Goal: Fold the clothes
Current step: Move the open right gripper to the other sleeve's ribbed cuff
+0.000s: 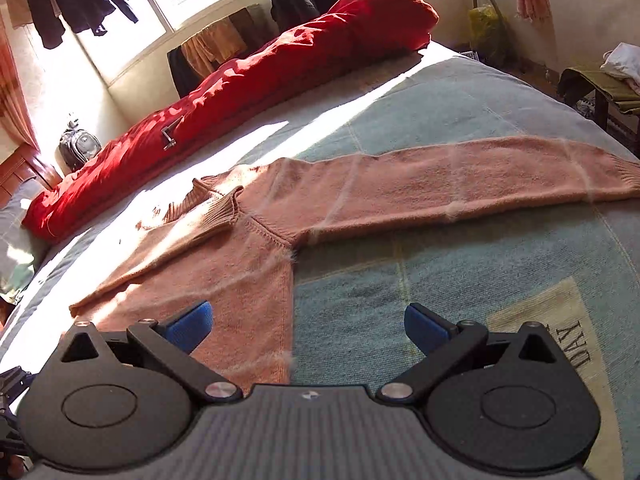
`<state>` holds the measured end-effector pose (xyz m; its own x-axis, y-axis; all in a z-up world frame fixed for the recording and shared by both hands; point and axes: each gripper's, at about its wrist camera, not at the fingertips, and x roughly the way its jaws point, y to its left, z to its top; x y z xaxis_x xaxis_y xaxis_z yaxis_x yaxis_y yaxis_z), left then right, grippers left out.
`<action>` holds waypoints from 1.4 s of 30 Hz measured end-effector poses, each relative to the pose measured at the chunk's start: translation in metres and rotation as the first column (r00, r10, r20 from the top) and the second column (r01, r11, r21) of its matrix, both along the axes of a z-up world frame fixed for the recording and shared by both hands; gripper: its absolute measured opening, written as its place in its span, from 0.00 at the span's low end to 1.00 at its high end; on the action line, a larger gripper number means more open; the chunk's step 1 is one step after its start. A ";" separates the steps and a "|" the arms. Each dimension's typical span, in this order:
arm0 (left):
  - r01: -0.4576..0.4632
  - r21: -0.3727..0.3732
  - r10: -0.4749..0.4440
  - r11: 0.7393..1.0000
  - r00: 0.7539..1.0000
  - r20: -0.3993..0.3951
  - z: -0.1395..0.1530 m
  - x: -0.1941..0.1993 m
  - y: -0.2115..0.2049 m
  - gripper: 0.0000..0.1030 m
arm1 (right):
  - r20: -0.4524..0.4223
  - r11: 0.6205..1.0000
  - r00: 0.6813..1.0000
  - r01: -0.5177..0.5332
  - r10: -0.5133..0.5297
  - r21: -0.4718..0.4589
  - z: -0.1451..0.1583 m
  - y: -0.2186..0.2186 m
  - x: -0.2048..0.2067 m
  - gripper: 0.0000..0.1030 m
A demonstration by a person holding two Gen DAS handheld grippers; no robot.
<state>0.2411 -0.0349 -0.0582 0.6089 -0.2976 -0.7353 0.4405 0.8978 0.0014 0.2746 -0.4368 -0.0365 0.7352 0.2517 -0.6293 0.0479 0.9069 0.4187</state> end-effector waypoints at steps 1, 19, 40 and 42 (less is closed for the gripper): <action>-0.008 0.006 0.008 1.000 1.000 -0.007 0.000 0.000 -0.003 0.90 | 0.005 1.000 1.000 0.005 -0.005 0.008 0.001 -0.009 0.012 1.00; -0.022 0.165 0.034 0.986 0.997 -0.074 -0.002 0.019 -0.037 0.90 | -0.025 0.989 0.993 0.114 -0.112 0.098 -0.048 -0.081 0.117 1.00; 0.012 0.100 -0.004 0.995 0.996 -0.085 -0.004 0.038 -0.041 0.90 | -0.008 0.854 0.903 0.408 -0.429 0.323 -0.042 -0.174 0.037 1.00; 0.007 0.083 0.001 0.997 0.996 -0.090 -0.004 0.041 -0.040 0.90 | -0.023 0.814 0.883 0.442 -0.469 0.376 -0.045 -0.189 0.026 1.00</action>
<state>0.2821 -0.0749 -0.0618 0.5382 -0.2350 -0.8094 0.4448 0.8949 0.0359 0.3008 -0.6260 -0.0819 0.8597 0.0754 -0.5053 0.3774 0.5730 0.7275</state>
